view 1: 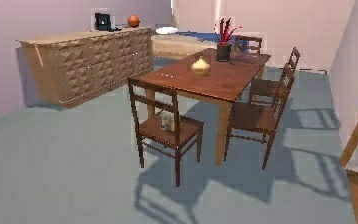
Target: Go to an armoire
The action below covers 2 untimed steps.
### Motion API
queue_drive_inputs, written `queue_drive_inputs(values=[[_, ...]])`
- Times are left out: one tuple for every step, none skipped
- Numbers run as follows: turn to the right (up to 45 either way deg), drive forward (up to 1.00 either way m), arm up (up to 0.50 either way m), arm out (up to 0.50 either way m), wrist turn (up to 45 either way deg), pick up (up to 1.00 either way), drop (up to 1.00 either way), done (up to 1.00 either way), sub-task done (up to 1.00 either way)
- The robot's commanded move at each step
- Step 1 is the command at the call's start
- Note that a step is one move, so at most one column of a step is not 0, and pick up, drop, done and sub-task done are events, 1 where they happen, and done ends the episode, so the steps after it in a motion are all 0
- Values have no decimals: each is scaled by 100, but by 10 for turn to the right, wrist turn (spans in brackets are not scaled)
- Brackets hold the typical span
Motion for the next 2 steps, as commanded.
queue_drive_inputs(values=[[120,0,0,0,0,0,0,0,0],[0,50,0,0,0,0,0,0,0]])
